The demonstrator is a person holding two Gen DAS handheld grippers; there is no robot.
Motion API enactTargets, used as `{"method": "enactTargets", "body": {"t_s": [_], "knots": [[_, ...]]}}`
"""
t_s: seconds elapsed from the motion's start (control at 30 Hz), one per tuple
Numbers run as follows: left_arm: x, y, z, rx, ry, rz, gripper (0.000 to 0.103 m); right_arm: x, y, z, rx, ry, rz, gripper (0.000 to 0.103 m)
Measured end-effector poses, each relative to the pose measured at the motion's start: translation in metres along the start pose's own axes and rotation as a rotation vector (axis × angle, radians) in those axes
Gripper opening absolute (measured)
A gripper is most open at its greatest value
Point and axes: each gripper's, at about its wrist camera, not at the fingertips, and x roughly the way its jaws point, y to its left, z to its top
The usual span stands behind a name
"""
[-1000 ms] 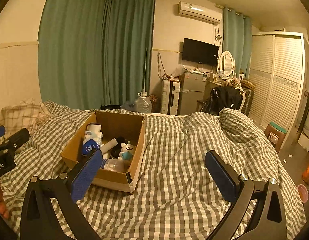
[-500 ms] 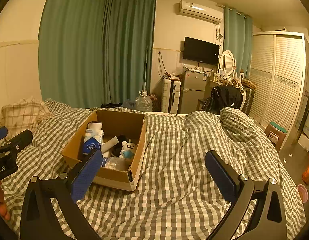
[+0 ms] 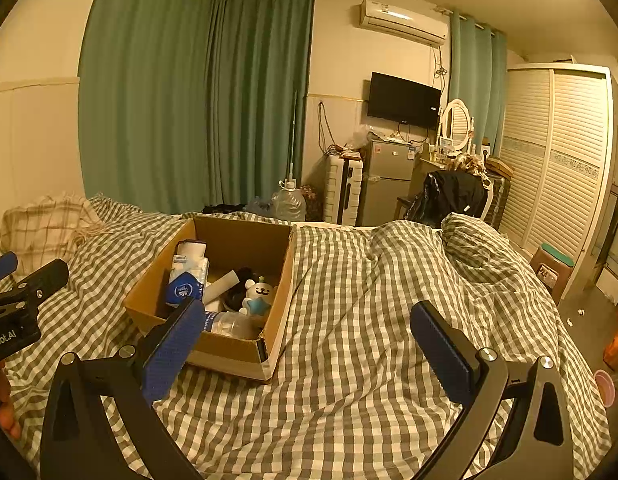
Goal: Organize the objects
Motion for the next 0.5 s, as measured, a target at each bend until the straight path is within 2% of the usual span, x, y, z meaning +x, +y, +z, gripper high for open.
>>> {"method": "enactTargets", "body": {"t_s": [0.5], "knots": [[-0.0016, 0.0005, -0.0009, 0.002, -0.006, 0.005, 0.103, 0.0007, -0.0003, -0.0016, -0.001, 0.012, 0.006, 0.103]]}}
